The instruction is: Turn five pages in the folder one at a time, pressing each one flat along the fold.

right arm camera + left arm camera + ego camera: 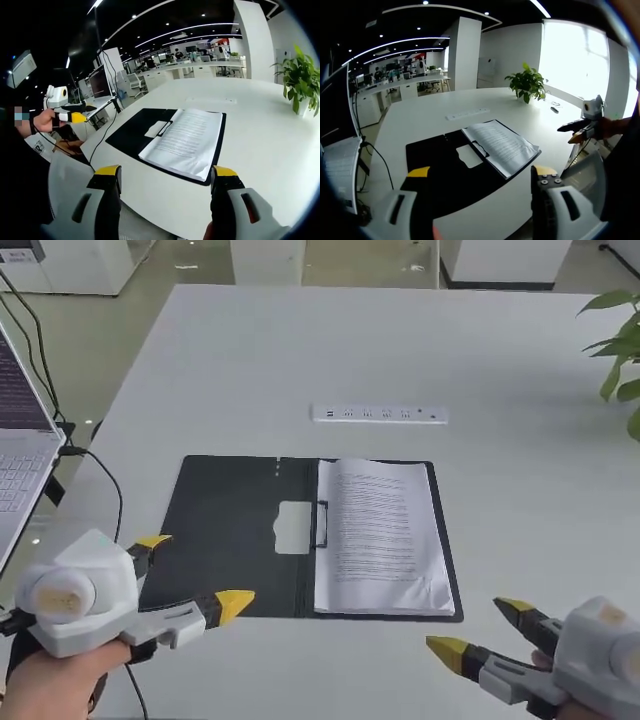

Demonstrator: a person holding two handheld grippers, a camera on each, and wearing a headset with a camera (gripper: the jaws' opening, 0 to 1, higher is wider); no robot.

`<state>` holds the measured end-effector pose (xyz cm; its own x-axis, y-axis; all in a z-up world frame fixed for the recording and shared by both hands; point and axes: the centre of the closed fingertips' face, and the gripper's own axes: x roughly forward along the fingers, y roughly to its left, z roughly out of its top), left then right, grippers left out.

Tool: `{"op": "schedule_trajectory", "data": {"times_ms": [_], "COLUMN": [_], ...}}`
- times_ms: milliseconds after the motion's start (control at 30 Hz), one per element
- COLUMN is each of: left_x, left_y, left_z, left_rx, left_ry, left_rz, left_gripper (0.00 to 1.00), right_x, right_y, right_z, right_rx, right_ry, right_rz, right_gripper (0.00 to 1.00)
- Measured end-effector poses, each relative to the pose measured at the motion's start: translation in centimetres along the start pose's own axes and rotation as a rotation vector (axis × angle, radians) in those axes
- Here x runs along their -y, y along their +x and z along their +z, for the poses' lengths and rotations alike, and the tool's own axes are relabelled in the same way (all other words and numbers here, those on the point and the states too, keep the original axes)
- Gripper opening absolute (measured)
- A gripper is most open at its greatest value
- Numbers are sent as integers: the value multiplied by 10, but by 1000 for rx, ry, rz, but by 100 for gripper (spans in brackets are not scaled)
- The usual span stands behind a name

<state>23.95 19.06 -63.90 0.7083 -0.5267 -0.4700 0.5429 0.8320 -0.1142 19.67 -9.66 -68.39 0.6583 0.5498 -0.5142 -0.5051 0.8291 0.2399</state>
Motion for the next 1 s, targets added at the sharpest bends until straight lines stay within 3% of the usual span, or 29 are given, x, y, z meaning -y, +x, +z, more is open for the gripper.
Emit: {"op": "schedule_trajectory", "data": {"times_ms": [533, 1000], "left_x": [-6, 9], "left_y": [3, 27], "left_z": [4, 10], "left_rx": [18, -11], "left_ry": [-8, 31], "left_rz": [2, -71], "left_gripper": [80, 79], "right_x": [4, 9], "right_y": [-5, -9], "right_z": [0, -3], "right_rx": [-12, -1], "right_ry": [-16, 15], "right_rz": [-20, -51], "right_gripper": [72, 72]}}
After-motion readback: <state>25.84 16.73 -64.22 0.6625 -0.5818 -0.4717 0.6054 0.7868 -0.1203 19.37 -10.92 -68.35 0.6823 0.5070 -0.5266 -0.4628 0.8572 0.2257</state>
